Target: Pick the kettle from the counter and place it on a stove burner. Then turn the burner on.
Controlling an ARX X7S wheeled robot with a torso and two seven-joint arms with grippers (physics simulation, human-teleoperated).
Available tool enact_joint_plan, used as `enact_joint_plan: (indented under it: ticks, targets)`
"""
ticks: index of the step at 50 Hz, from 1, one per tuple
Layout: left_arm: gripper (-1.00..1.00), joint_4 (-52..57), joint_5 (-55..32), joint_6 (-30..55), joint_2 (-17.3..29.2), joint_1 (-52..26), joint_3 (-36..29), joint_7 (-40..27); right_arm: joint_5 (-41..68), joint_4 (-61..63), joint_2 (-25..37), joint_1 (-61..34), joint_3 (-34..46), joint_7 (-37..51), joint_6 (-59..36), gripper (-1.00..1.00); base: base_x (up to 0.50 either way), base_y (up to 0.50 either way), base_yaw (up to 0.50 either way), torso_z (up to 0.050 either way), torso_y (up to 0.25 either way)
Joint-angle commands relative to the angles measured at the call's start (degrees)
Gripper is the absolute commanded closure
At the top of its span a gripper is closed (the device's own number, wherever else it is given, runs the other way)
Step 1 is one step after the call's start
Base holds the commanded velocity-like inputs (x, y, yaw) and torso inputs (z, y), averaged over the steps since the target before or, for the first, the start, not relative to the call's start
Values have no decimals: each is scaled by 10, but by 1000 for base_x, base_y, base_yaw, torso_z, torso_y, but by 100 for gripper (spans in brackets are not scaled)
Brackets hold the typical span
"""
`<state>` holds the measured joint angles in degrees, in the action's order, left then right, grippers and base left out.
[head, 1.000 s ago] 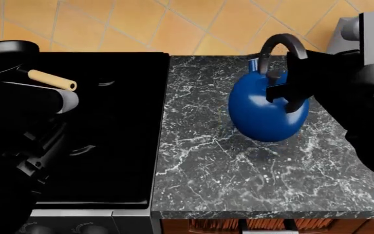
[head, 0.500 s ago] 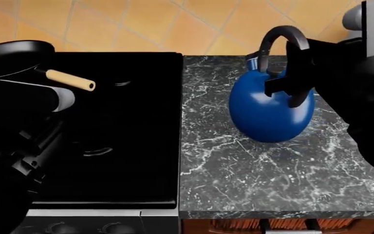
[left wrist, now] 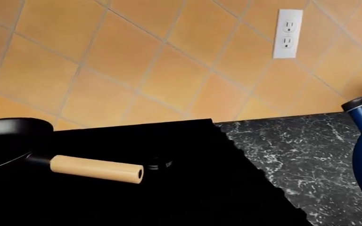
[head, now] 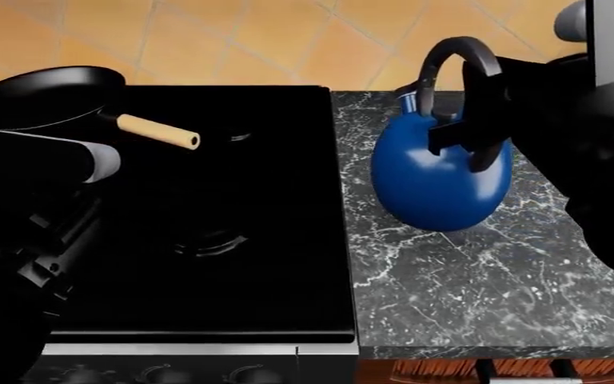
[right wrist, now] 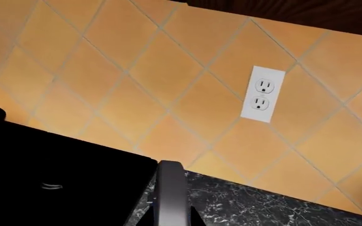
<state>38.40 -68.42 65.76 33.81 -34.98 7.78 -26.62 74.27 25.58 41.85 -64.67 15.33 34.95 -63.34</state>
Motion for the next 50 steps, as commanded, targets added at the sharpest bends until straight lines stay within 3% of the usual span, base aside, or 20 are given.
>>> enact_joint_plan:
  ticks: [1, 50]
  targets:
    - [-100, 0, 0, -4, 2, 1, -3, 0, -23, 3, 0, -12, -8, -1, 4, 100, 0, 219, 0, 0, 0]
    - [-100, -10, 9, -22, 9, 2, -19, 3, -51, -7, -7, -13, 10, -20, 29, 100, 0, 221, 0, 0, 1]
